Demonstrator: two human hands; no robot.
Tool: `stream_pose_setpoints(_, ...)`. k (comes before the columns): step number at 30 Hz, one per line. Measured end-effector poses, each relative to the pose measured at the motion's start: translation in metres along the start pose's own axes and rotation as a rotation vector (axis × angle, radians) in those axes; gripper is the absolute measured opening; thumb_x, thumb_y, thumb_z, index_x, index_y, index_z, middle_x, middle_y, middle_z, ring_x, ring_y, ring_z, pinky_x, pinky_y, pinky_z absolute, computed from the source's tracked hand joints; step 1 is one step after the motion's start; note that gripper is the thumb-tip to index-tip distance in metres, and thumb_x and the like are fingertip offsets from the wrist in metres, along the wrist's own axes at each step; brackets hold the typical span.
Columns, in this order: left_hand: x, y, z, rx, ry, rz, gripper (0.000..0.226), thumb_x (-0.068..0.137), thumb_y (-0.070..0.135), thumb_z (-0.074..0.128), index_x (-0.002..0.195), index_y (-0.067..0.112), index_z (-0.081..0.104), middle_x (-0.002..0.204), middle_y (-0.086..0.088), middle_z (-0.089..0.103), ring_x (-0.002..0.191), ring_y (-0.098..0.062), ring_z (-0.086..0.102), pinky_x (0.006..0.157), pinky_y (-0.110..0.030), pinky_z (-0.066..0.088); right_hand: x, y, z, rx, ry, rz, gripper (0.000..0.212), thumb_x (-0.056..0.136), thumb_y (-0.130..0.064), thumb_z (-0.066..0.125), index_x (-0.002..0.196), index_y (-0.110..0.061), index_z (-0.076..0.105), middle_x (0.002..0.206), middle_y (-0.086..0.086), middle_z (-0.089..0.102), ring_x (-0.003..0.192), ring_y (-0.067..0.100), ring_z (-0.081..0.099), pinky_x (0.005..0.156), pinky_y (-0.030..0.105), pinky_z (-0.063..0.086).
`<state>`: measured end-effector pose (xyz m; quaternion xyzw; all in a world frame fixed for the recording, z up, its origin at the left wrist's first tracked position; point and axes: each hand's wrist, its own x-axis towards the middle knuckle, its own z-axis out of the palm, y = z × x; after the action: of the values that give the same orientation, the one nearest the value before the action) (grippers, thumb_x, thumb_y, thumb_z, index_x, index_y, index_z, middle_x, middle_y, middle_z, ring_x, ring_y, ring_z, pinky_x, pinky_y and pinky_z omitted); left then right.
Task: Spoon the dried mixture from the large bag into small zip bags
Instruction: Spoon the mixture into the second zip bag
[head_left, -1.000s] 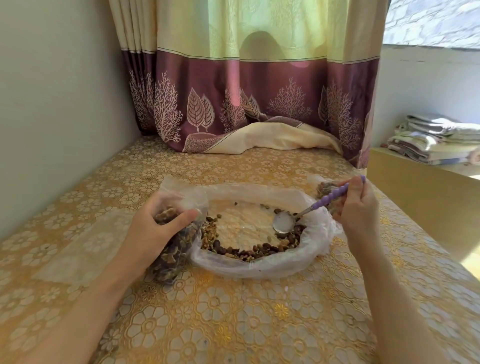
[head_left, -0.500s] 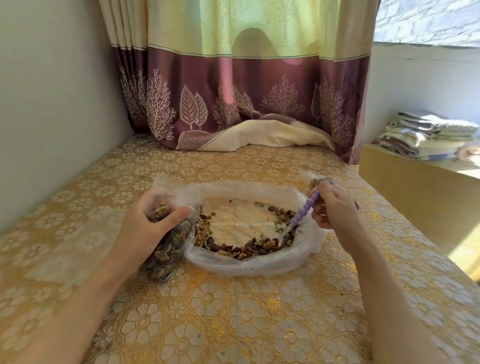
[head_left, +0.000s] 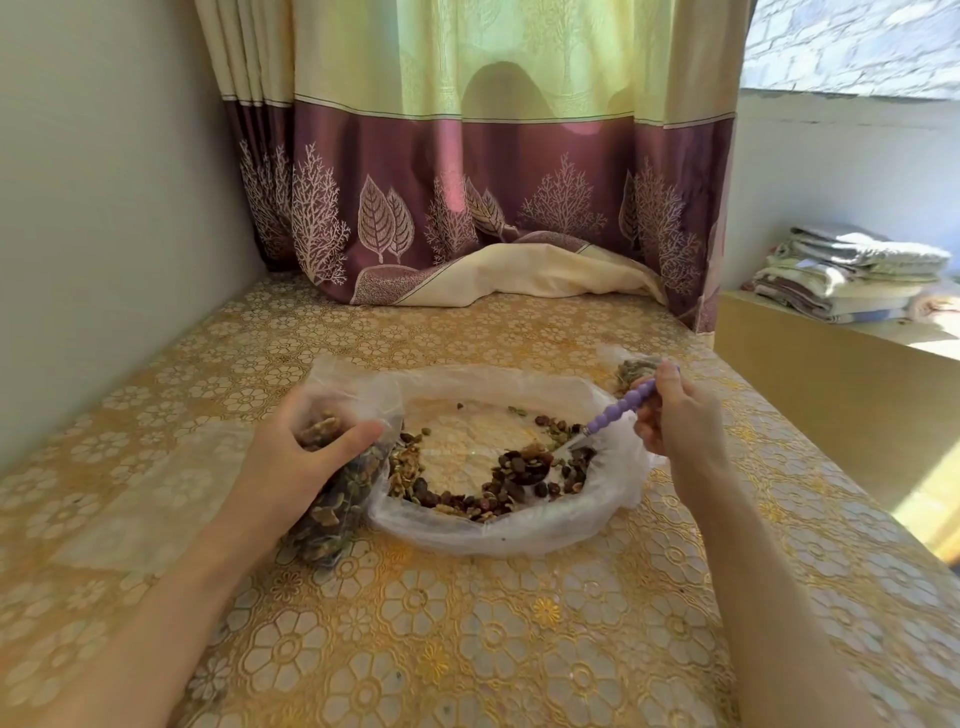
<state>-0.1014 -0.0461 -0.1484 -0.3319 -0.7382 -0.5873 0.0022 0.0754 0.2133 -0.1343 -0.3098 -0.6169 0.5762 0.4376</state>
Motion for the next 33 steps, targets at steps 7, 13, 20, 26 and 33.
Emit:
stream_pose_setpoints(7,-0.004,0.009,0.002,0.000,-0.041,0.026,0.030,0.061,0.047,0.070,0.086,0.032,0.062,0.097,0.015,0.063,0.087,0.014,0.055,0.074,-0.019,0.040,-0.005,-0.008,0.004,0.133,0.042,0.006,0.048,0.104,-0.024,0.032,0.064,-0.009,0.053,0.051,0.010,0.051,0.033,0.008,0.035,0.036,0.019,0.025)
stream_pose_setpoints(13,-0.004,0.013,0.002,0.020,-0.057,0.022,0.038,0.060,0.047,0.069,0.092,0.028,0.059,0.105,0.008,0.061,0.100,0.000,0.054,0.079,-0.012,0.036,0.000,-0.034,0.017,0.205,0.021,0.016,0.046,0.104,-0.025,0.033,0.065,-0.009,0.053,0.052,0.005,0.045,0.034,0.008,0.035,0.031,0.016,0.024)
stream_pose_setpoints(20,-0.006,0.015,0.000,-0.018,-0.092,0.009,0.044,0.057,0.055,0.067,0.085,0.021,0.062,0.113,0.008,0.061,0.106,-0.001,0.054,0.084,-0.014,0.035,0.005,-0.075,0.063,0.246,-0.111,-0.019,0.048,0.104,-0.022,0.034,0.061,-0.008,0.051,0.044,0.002,0.050,0.031,0.007,0.033,0.032,0.015,0.022)
stream_pose_setpoints(26,-0.005,0.013,0.000,-0.108,-0.061,-0.036,0.042,0.060,0.051,0.072,0.086,0.020,0.063,0.110,0.019,0.058,0.097,0.010,0.053,0.075,-0.006,0.038,-0.011,-0.105,0.117,0.145,-0.258,-0.138,0.042,0.104,-0.025,0.034,0.071,-0.009,0.053,0.038,-0.010,0.045,0.035,0.005,0.035,0.035,0.017,0.027)
stream_pose_setpoints(33,-0.002,0.017,-0.002,-0.287,0.058,-0.124,0.049,0.054,0.048,0.076,0.091,0.021,0.056,0.092,0.002,0.063,0.078,-0.003,0.060,0.067,-0.017,0.042,-0.039,-0.130,0.144,0.041,-0.492,-0.567,0.038,0.103,-0.016,0.032,0.070,-0.012,0.049,0.056,0.011,0.066,0.043,0.017,0.037,0.040,0.022,0.029)
